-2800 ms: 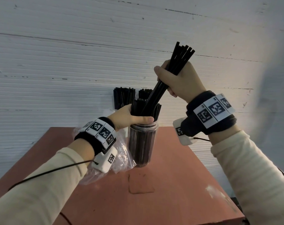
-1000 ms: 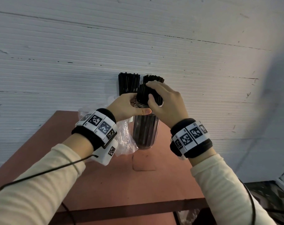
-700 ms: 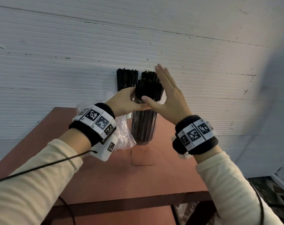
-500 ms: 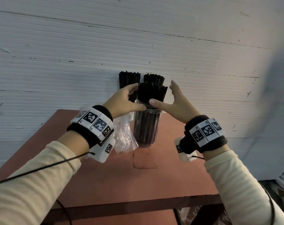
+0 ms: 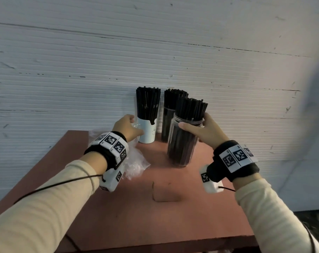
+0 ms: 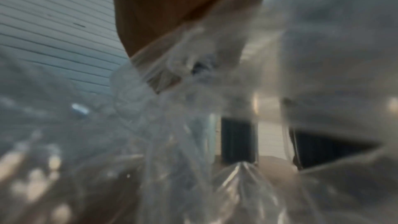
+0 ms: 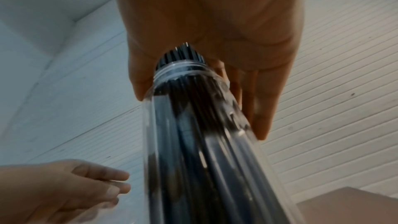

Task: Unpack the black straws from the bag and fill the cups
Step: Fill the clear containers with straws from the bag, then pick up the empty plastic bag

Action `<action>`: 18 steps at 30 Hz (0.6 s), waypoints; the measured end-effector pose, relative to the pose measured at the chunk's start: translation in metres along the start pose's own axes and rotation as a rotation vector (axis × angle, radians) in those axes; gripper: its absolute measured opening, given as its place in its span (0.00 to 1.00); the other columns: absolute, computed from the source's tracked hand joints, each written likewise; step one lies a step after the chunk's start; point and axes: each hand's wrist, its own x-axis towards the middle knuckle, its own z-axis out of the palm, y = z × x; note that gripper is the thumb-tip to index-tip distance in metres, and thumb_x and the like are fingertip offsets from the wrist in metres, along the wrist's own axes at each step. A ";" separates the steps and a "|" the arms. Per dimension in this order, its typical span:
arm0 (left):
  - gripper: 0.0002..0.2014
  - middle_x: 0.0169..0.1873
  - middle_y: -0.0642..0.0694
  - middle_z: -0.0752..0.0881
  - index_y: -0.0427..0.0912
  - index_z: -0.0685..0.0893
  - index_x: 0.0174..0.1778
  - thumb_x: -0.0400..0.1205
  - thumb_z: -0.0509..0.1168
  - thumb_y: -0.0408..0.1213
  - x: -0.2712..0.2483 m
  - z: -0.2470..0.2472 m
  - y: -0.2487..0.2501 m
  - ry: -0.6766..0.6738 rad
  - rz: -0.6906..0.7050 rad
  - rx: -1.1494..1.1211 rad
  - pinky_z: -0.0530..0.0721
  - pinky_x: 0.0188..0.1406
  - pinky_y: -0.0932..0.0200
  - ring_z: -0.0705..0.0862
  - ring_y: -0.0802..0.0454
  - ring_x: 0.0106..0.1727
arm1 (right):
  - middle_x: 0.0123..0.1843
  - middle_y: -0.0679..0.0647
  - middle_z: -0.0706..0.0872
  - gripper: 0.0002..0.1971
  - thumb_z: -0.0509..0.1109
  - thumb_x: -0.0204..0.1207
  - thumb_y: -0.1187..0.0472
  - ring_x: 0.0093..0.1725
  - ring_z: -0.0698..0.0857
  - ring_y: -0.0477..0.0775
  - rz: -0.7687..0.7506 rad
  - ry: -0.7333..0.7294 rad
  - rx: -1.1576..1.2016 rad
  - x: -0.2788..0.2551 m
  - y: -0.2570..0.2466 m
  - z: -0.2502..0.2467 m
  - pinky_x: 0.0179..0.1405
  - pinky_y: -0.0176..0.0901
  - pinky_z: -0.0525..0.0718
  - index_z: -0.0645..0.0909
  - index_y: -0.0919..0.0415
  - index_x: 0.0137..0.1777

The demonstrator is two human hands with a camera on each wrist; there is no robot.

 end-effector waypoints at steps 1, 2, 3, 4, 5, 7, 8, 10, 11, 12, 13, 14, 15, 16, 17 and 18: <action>0.41 0.74 0.43 0.77 0.39 0.67 0.79 0.72 0.79 0.39 0.004 0.002 0.000 -0.002 -0.009 -0.021 0.73 0.73 0.50 0.76 0.45 0.73 | 0.61 0.45 0.84 0.42 0.82 0.58 0.39 0.59 0.84 0.47 0.018 0.039 0.002 0.005 0.005 -0.003 0.57 0.49 0.85 0.72 0.55 0.70; 0.44 0.75 0.43 0.75 0.39 0.65 0.80 0.71 0.79 0.41 0.008 0.004 0.000 0.000 -0.015 -0.044 0.72 0.75 0.49 0.75 0.45 0.74 | 0.61 0.45 0.84 0.44 0.82 0.56 0.38 0.59 0.84 0.47 0.039 0.075 0.010 0.010 0.010 -0.006 0.60 0.51 0.84 0.73 0.56 0.69; 0.45 0.77 0.43 0.73 0.39 0.63 0.82 0.71 0.79 0.43 0.011 0.006 0.000 0.006 -0.019 -0.067 0.71 0.76 0.48 0.74 0.45 0.75 | 0.60 0.45 0.84 0.44 0.82 0.56 0.39 0.59 0.84 0.48 0.051 0.112 0.018 0.015 0.014 -0.008 0.61 0.51 0.83 0.72 0.57 0.69; 0.47 0.78 0.43 0.72 0.40 0.61 0.82 0.71 0.79 0.44 0.015 0.009 0.000 0.012 -0.023 -0.086 0.70 0.76 0.48 0.72 0.45 0.77 | 0.58 0.45 0.83 0.42 0.83 0.58 0.42 0.58 0.83 0.48 0.063 0.149 0.012 0.019 0.016 -0.010 0.61 0.50 0.82 0.72 0.58 0.69; 0.48 0.79 0.43 0.70 0.40 0.59 0.83 0.71 0.79 0.45 0.020 0.012 0.000 0.017 -0.025 -0.103 0.70 0.77 0.48 0.71 0.44 0.78 | 0.57 0.45 0.82 0.39 0.82 0.62 0.45 0.57 0.82 0.49 0.071 0.185 0.003 0.023 0.019 -0.012 0.60 0.48 0.81 0.71 0.59 0.69; 0.51 0.81 0.43 0.68 0.40 0.56 0.84 0.71 0.79 0.48 0.029 0.016 -0.001 0.027 -0.037 -0.134 0.68 0.78 0.49 0.68 0.45 0.80 | 0.56 0.46 0.80 0.37 0.82 0.65 0.48 0.56 0.81 0.49 0.071 0.243 -0.013 0.034 0.026 -0.014 0.58 0.46 0.80 0.70 0.59 0.70; 0.52 0.81 0.43 0.67 0.40 0.56 0.84 0.70 0.79 0.49 0.034 0.018 -0.002 0.025 -0.047 -0.147 0.67 0.78 0.49 0.67 0.45 0.80 | 0.56 0.46 0.80 0.37 0.81 0.66 0.48 0.56 0.80 0.49 0.074 0.261 -0.018 0.039 0.029 -0.014 0.58 0.45 0.79 0.70 0.60 0.71; 0.54 0.81 0.43 0.66 0.40 0.55 0.84 0.69 0.80 0.50 0.044 0.021 -0.003 0.008 -0.059 -0.162 0.67 0.78 0.48 0.67 0.45 0.81 | 0.58 0.48 0.81 0.37 0.81 0.67 0.50 0.55 0.80 0.49 0.071 0.294 -0.024 0.052 0.036 -0.013 0.55 0.44 0.78 0.69 0.61 0.71; 0.54 0.81 0.43 0.67 0.40 0.56 0.84 0.68 0.80 0.50 0.049 0.023 -0.004 0.002 -0.061 -0.165 0.68 0.78 0.48 0.68 0.45 0.80 | 0.59 0.50 0.82 0.37 0.81 0.67 0.50 0.56 0.81 0.50 0.073 0.314 -0.020 0.060 0.040 -0.013 0.55 0.44 0.77 0.69 0.62 0.71; 0.53 0.80 0.44 0.69 0.41 0.57 0.84 0.68 0.81 0.49 0.054 0.025 -0.004 0.000 -0.060 -0.168 0.69 0.77 0.48 0.69 0.46 0.79 | 0.61 0.52 0.83 0.37 0.81 0.66 0.50 0.57 0.82 0.52 0.077 0.332 -0.017 0.066 0.043 -0.012 0.55 0.44 0.78 0.70 0.62 0.71; 0.52 0.78 0.45 0.72 0.42 0.61 0.83 0.67 0.81 0.49 0.058 0.026 -0.006 0.002 -0.053 -0.171 0.71 0.76 0.49 0.72 0.46 0.78 | 0.62 0.53 0.83 0.37 0.81 0.66 0.50 0.59 0.82 0.53 0.074 0.346 -0.014 0.073 0.046 -0.012 0.55 0.44 0.78 0.70 0.62 0.71; 0.49 0.76 0.47 0.75 0.43 0.65 0.81 0.66 0.82 0.49 0.061 0.028 -0.006 0.004 -0.043 -0.170 0.74 0.73 0.50 0.74 0.47 0.75 | 0.63 0.53 0.83 0.37 0.81 0.67 0.50 0.60 0.82 0.54 0.073 0.347 -0.016 0.078 0.049 -0.012 0.56 0.44 0.78 0.69 0.62 0.72; 0.45 0.73 0.48 0.78 0.44 0.70 0.78 0.66 0.82 0.50 0.064 0.029 -0.007 0.007 -0.031 -0.159 0.76 0.70 0.52 0.77 0.48 0.73 | 0.64 0.53 0.82 0.37 0.81 0.67 0.50 0.61 0.82 0.53 0.068 0.345 -0.014 0.084 0.051 -0.011 0.57 0.44 0.78 0.69 0.61 0.72; 0.42 0.70 0.49 0.81 0.44 0.73 0.76 0.66 0.81 0.50 0.065 0.030 -0.008 0.007 -0.019 -0.138 0.78 0.65 0.55 0.79 0.48 0.70 | 0.64 0.52 0.82 0.37 0.81 0.68 0.50 0.61 0.81 0.53 0.066 0.339 -0.013 0.088 0.053 -0.010 0.57 0.44 0.77 0.69 0.61 0.73; 0.40 0.67 0.50 0.83 0.45 0.76 0.73 0.66 0.81 0.51 0.066 0.030 -0.010 0.004 -0.011 -0.121 0.78 0.61 0.57 0.81 0.49 0.67 | 0.64 0.51 0.81 0.37 0.80 0.68 0.51 0.61 0.81 0.51 0.061 0.335 -0.004 0.093 0.055 -0.009 0.58 0.43 0.77 0.68 0.61 0.74; 0.38 0.64 0.51 0.84 0.45 0.78 0.71 0.66 0.81 0.51 0.067 0.031 -0.010 0.000 -0.001 -0.116 0.79 0.58 0.58 0.82 0.50 0.64 | 0.63 0.50 0.80 0.38 0.80 0.69 0.51 0.60 0.80 0.49 0.059 0.328 0.008 0.096 0.055 -0.008 0.58 0.43 0.77 0.68 0.60 0.74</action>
